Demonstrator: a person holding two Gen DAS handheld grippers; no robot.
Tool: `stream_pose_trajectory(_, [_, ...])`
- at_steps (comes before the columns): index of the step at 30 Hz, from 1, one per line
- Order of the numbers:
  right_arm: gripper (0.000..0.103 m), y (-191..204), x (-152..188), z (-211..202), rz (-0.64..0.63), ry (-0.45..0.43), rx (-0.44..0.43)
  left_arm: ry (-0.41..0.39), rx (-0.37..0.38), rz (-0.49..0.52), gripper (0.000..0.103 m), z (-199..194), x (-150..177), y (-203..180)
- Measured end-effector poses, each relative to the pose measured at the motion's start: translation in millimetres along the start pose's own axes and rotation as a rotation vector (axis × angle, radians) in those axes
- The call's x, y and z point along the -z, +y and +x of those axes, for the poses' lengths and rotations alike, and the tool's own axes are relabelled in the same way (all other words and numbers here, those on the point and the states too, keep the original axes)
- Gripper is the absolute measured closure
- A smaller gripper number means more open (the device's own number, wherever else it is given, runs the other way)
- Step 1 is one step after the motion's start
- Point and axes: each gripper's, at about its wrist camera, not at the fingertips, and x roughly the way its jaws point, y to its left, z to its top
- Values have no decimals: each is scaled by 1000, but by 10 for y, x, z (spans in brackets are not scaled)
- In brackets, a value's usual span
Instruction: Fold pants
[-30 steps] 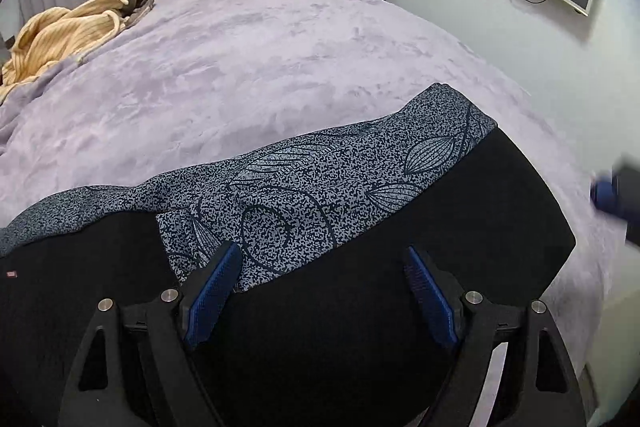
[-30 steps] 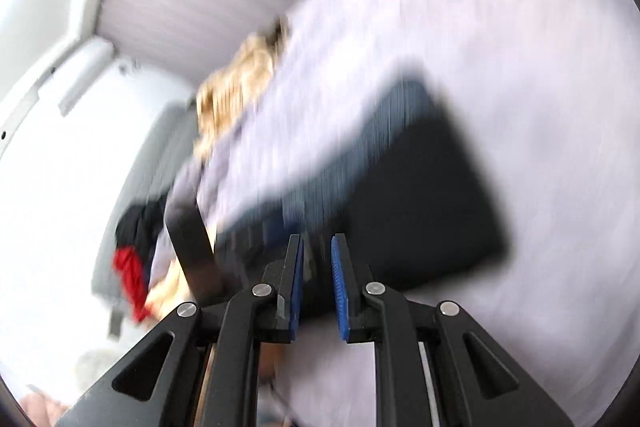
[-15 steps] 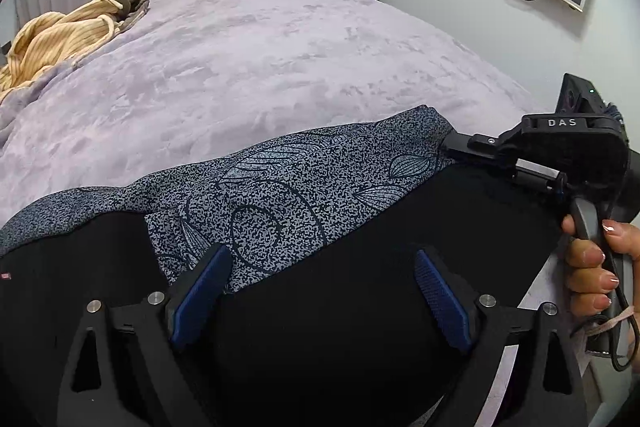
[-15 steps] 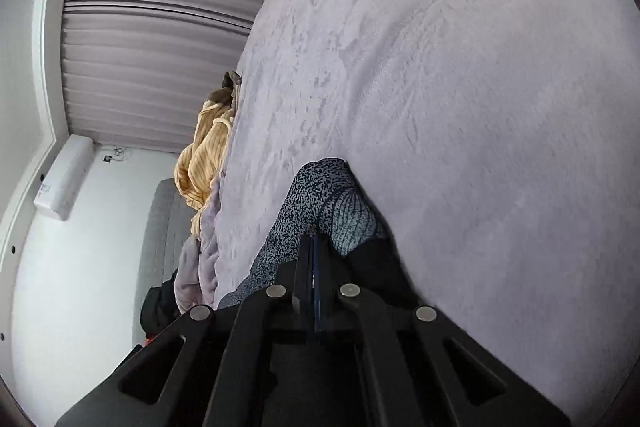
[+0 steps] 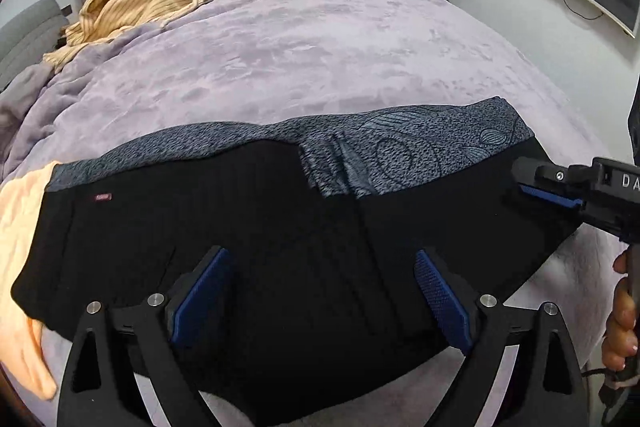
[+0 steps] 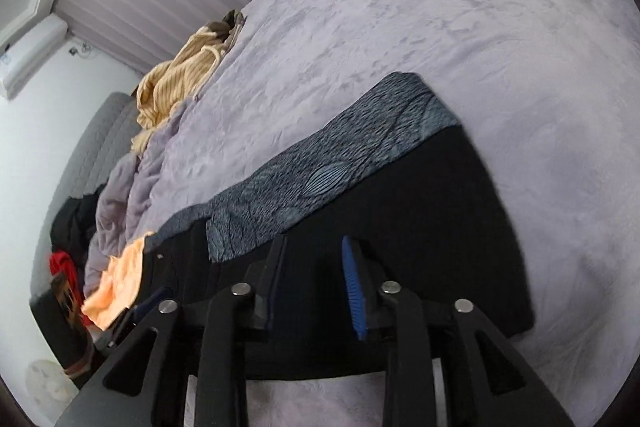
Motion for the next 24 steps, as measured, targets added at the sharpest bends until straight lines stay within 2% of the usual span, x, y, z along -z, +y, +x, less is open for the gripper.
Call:
stream_pose_trajectory(5, [63, 515, 404, 203, -115, 52, 22, 2, -63, -20, 9, -166, 167, 237])
stream_pose_trajectory(8, [63, 687, 632, 181, -153, 51, 27, 1, -66, -45, 9, -265, 275, 407])
stream_pose_trajectory(14, [59, 867, 815, 73, -173, 49, 31, 1, -84, -80, 9, -375, 408, 721])
stream_pose_trajectory(18, [53, 989, 960, 142, -194, 69, 60, -3, -94, -106, 9, -422, 499, 925])
stream_pose_trajectory(24, [51, 1117, 1140, 264, -200, 91, 97, 26, -99, -180, 9, -367, 686, 1268])
